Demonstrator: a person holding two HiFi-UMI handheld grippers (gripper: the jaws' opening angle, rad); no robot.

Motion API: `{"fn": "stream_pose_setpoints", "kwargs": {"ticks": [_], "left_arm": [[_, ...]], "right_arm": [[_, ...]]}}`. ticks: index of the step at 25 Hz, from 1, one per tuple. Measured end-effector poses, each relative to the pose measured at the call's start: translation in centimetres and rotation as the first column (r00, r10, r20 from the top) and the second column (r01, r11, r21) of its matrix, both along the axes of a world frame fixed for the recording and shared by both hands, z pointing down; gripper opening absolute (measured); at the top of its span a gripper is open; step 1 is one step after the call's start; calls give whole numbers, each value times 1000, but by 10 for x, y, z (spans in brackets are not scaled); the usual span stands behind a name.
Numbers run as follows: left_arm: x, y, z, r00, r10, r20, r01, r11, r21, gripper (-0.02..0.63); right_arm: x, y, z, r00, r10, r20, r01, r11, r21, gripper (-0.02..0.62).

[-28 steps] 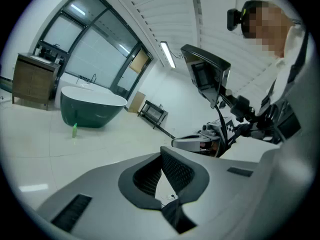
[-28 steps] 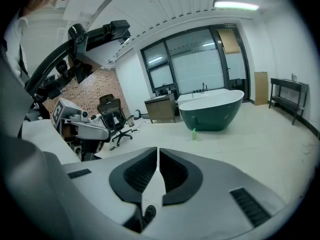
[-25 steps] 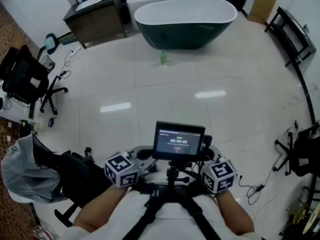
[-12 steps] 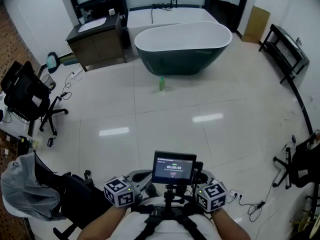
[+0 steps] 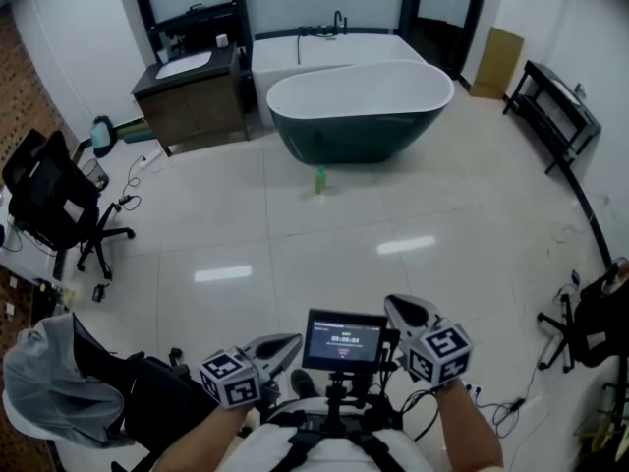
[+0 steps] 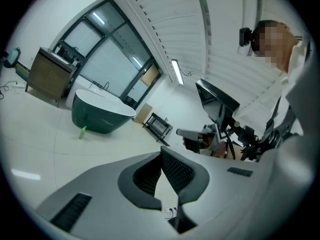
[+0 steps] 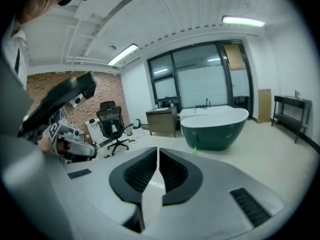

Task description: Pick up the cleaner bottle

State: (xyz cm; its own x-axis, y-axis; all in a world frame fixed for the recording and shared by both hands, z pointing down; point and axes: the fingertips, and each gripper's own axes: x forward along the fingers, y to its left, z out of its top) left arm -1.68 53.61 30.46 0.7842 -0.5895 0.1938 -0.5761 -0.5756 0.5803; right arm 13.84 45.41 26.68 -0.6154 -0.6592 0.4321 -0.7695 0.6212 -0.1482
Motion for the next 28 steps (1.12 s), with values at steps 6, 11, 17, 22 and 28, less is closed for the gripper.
{"fn": "stream_pose_setpoints", "kwargs": {"ticks": [6,11,17,22,28], "left_arm": [[-4,6,-2,998,59,-11,-59,998,3,0],[-4,10,-8,996,80,-25,-80,997,8,0],[-18,8,-4,998,61,-34,-61,998,-8,0],[-26,4,-1,997,63,-44,-64,998,-20,0],[-34,-7,-3,998,46,-38,-47,999,-13,0]], "right_arm": [[-92,-29,-62,917,-364,165,367,930,17,8],[-144,-2,-74,790,-572,221,591,807,-24,9],[-167,18,-97,688,-697,203,705,708,41,9],[-185,38,-133,620,-775,123,762,632,137,9],[-198,60,-151,615,-788,26,766,605,218,9]]}}
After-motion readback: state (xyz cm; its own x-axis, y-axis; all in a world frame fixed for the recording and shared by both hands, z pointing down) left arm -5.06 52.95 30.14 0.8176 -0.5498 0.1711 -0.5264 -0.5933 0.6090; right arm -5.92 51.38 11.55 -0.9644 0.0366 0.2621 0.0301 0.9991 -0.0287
